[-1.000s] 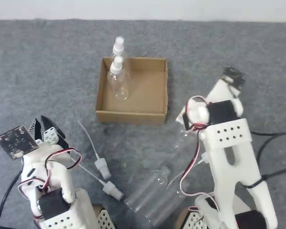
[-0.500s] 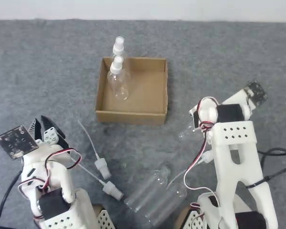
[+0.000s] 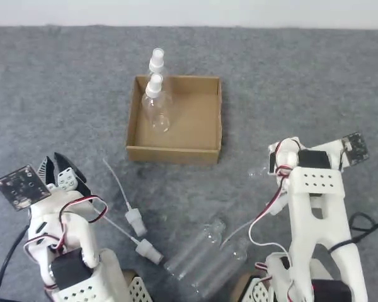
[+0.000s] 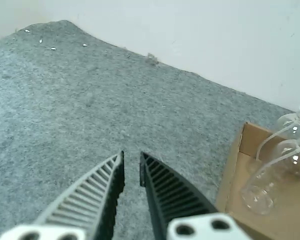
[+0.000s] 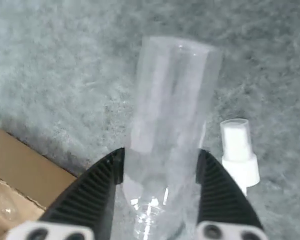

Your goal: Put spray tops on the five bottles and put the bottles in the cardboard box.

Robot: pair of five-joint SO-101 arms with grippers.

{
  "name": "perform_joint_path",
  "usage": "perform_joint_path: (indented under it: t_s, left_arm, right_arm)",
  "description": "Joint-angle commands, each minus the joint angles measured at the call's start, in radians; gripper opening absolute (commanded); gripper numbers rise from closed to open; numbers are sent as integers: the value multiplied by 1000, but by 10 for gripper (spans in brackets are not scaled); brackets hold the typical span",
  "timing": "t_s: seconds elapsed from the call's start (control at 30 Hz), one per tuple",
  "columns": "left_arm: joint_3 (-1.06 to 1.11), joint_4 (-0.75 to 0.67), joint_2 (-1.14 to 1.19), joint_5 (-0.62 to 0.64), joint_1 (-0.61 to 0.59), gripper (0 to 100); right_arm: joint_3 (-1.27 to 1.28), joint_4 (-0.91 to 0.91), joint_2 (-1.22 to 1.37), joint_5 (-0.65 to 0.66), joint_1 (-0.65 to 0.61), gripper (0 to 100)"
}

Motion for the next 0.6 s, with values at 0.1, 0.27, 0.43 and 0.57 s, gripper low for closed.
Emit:
perform_joint_path:
  t_s: [0.1,0.27,0.43,0.57]
  left_arm:
    - [-12,-37,-21,3,-5,48]
    - [-12,-35,-21,3,-5,48]
    - [-12,-35,-21,3,-5,48]
    - [-12,-35,-21,3,-5,48]
  right_arm:
    - [43,-145,-44,-8,10,257]
    - [71,-196,-44,-8,10,257]
    - [71,-185,-54,-8,8,257]
    - [69,-182,-56,97,8,257]
